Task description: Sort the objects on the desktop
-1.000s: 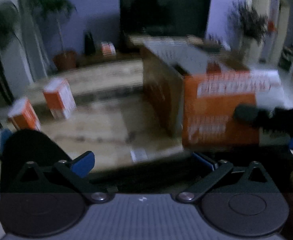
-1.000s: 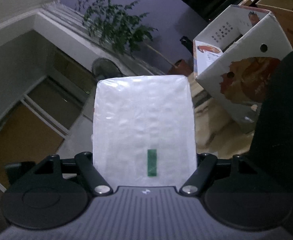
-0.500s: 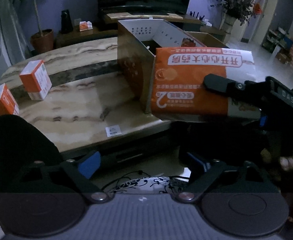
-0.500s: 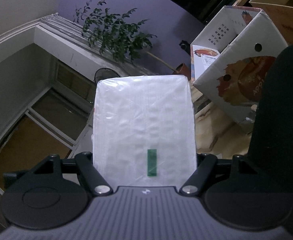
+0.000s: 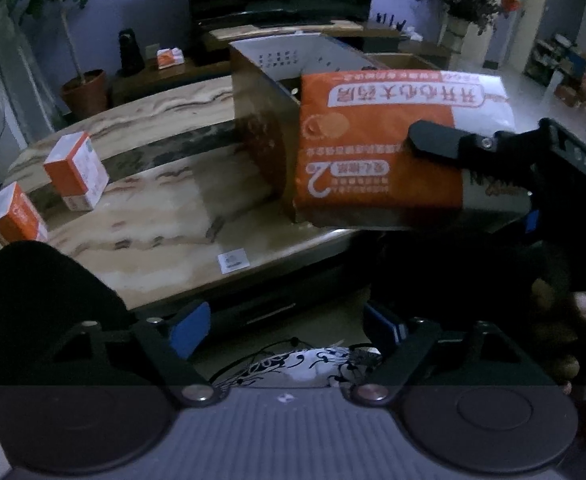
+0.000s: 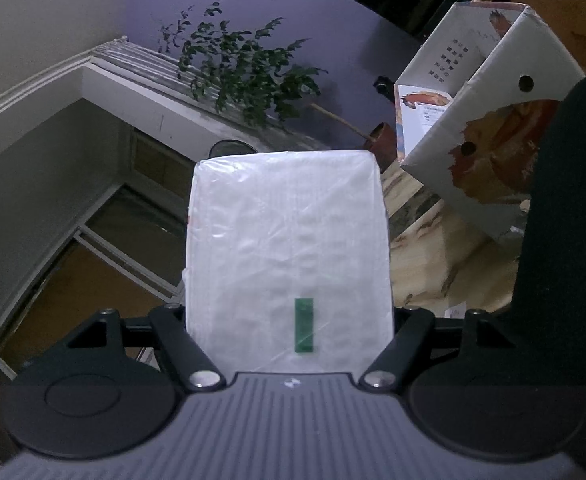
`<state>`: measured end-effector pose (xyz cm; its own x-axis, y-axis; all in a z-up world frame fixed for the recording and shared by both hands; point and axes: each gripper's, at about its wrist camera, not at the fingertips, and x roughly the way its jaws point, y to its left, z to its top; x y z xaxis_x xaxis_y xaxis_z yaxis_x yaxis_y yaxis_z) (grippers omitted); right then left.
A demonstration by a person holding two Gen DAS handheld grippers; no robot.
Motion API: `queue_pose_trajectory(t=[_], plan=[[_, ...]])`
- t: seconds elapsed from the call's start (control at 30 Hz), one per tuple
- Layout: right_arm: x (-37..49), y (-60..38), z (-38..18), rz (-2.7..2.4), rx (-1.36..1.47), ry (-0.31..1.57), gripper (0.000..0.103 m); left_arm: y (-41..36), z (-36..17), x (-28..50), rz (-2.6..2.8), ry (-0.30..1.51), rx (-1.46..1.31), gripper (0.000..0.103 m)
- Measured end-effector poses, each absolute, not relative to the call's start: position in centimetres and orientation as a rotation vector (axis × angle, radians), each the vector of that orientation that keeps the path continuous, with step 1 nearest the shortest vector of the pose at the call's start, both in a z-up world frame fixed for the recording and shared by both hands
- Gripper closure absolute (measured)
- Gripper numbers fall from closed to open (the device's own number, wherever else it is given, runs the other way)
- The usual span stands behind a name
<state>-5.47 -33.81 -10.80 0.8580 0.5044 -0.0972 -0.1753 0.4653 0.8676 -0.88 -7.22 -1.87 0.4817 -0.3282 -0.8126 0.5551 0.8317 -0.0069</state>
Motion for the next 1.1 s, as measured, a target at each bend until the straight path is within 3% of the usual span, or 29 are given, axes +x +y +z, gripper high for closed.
queue_pose_trajectory(t=[0.23,0.6,0.77,1.1], plan=[[-5.5,-33.7,-10.7,0.440,1.003,0.373,0.028,-7.1,-1.5,-0.9,-0.533,0.921,0.266,0.027],[-5.5,-33.7,-10.8,0.444,1.002,0.373,0.028,-7.6,-0.2,-2.2,-0.531,0.856,0.278,0.028],[-5.6,-33.9,-11.0,0.443,1.022,0.363,0.028,-8.0,-0.1,-2.6,-0.508,0.841,0.312,0.039],[-5.6,-34.0,-11.0,0.443,1.031,0.358,0.028,-8.1,0.1,-3.1,-0.519,0.832,0.327,0.045]])
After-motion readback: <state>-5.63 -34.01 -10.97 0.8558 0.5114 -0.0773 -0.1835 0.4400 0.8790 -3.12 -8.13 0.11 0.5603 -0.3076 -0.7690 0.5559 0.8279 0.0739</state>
